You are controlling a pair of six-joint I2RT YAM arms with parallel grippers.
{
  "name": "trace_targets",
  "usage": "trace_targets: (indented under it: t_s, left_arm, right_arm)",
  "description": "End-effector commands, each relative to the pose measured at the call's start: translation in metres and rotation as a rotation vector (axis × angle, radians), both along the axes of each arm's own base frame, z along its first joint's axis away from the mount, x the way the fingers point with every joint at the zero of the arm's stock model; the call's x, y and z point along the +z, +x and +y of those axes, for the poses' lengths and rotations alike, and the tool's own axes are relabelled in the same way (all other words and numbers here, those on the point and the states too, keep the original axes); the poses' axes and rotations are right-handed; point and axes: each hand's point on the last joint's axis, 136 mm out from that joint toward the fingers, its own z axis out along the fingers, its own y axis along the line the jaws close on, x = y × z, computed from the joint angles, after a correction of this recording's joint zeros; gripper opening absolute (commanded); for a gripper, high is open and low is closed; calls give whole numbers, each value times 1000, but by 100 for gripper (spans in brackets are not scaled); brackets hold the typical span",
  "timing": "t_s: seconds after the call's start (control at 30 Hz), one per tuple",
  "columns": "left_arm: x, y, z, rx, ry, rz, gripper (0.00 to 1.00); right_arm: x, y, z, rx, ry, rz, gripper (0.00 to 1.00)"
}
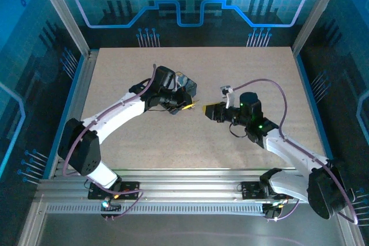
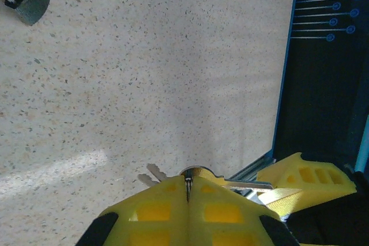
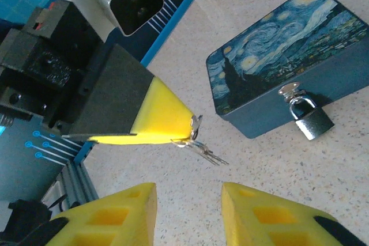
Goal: Unlock a padlock with a key
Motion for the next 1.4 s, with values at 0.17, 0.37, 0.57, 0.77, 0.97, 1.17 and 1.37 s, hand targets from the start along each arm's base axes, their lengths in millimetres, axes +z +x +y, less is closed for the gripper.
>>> trace_targets:
  t_s: [0.17, 0.37, 0.57, 0.77, 0.97, 1.17, 1.37]
  left_arm:
    - [-2, -5, -12, 3, -85, 63, 0]
    - [3, -7, -13, -15, -82, 77, 0]
    - [1, -9, -15, -21, -92, 96, 0]
    - [2, -10, -16, -23, -98, 102, 0]
    - [1, -10, -14, -17, -107, 121, 0]
    - [5, -9, -14, -27, -121, 129, 0]
    - [8, -9, -15, -30, -125, 131, 0]
  right_arm:
    - [4, 3, 17, 94, -25, -72, 38]
    - [-7, -2, 14, 187, -81, -85, 40]
    - [-6, 4, 21, 255, -137, -107, 41]
    - [-14, 14, 28, 297, -167, -98, 41]
    - [-20, 12, 30, 353, -148, -99, 40]
    - [-27, 13, 28, 369, -140, -104, 38]
    - [-24, 12, 35, 421, -111, -109, 32]
